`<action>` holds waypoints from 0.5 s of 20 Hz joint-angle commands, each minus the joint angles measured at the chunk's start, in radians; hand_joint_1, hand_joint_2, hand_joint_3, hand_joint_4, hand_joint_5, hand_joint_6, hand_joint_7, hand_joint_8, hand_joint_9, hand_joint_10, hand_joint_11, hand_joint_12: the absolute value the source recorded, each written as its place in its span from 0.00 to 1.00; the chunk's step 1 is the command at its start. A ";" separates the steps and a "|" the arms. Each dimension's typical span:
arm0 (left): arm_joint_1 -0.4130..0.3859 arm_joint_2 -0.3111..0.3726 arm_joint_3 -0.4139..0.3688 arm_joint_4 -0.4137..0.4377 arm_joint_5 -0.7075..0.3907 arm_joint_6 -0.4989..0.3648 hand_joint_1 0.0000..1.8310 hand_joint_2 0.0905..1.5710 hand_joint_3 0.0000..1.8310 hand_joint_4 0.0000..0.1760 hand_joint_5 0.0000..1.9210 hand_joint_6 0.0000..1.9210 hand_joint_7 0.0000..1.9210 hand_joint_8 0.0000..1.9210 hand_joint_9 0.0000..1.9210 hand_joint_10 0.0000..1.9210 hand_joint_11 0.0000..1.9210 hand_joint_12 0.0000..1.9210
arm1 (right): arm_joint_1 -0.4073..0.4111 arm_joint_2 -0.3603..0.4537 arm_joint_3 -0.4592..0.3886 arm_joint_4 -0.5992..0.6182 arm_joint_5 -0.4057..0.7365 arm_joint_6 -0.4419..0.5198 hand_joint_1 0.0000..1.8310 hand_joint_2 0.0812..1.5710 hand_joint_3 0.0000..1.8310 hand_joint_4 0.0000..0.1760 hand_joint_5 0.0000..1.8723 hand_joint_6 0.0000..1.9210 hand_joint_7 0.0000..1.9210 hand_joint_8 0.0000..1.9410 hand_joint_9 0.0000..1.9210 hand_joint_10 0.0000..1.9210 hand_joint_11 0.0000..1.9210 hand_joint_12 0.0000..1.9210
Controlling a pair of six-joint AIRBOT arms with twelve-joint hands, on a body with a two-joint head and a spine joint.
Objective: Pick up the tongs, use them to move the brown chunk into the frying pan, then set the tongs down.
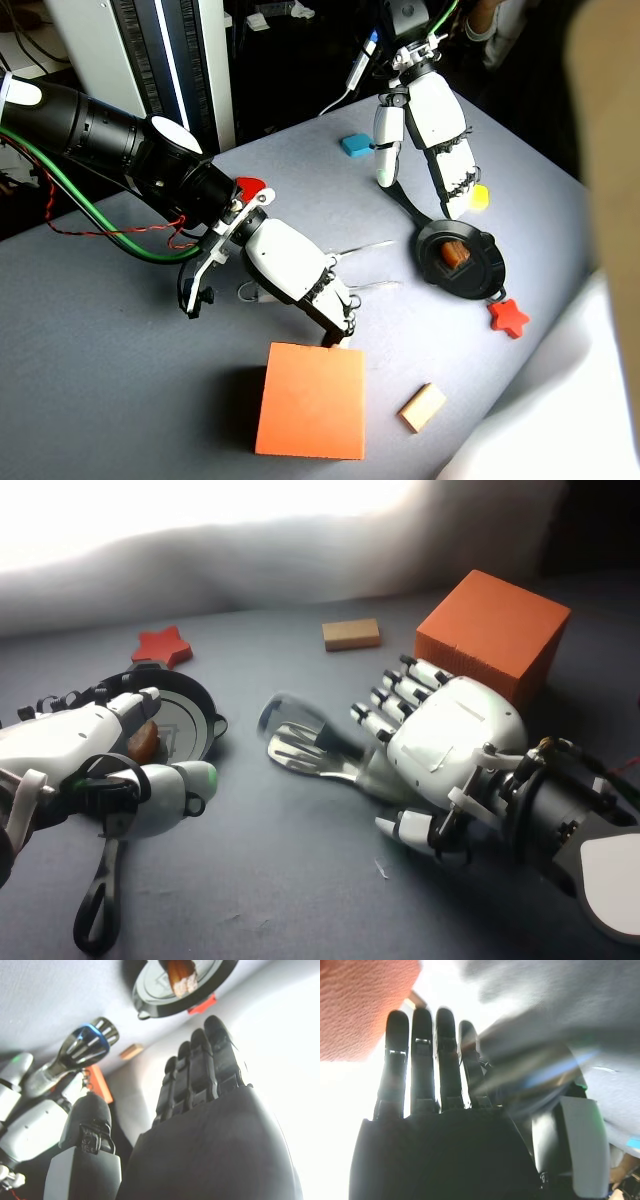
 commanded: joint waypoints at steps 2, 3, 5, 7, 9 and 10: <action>-0.002 0.002 0.001 0.071 -0.039 -0.010 0.09 0.85 0.00 0.13 0.01 0.00 0.04 0.00 0.03 0.00 0.00 0.13 | 0.003 0.005 -0.003 -0.061 -0.055 -0.019 0.17 0.62 0.00 0.00 0.01 0.01 0.01 0.00 0.00 0.00 0.00 0.01; -0.001 0.002 0.001 0.070 -0.040 -0.012 0.07 0.85 0.00 0.14 0.01 0.00 0.04 0.00 0.03 0.00 0.00 0.11 | 0.004 0.005 -0.005 -0.061 -0.055 -0.022 0.18 0.61 0.00 0.00 0.00 0.01 0.01 0.00 0.00 0.00 0.00 0.00; -0.001 0.002 0.001 0.063 -0.042 -0.013 0.11 0.84 0.00 0.14 0.03 0.01 0.04 0.00 0.04 0.00 0.00 0.13 | 0.007 0.014 -0.025 -0.045 -0.052 -0.036 0.19 0.60 0.00 0.00 0.00 0.00 0.00 0.00 0.00 0.00 0.00 0.00; -0.001 0.002 -0.002 0.057 -0.048 -0.013 0.12 0.83 0.00 0.13 0.03 0.00 0.05 0.00 0.04 0.00 0.00 0.15 | 0.018 0.025 -0.055 0.020 -0.044 -0.070 0.17 0.59 0.00 0.00 0.00 0.00 0.01 0.00 0.00 0.00 0.00 0.00; -0.001 0.002 -0.004 0.056 -0.055 -0.013 0.13 0.83 0.00 0.14 0.01 0.00 0.04 0.00 0.05 0.00 0.00 0.17 | 0.028 0.039 -0.094 0.061 -0.039 -0.093 0.16 0.58 0.00 0.00 0.00 0.00 0.02 0.01 0.01 0.00 0.00 0.00; -0.001 0.002 -0.003 0.056 -0.055 -0.013 0.13 0.83 0.00 0.11 0.01 0.00 0.03 0.00 0.05 0.00 0.00 0.17 | 0.032 0.045 -0.112 0.076 -0.038 -0.106 0.15 0.58 0.00 0.00 0.00 0.00 0.02 0.01 0.01 0.00 0.00 0.00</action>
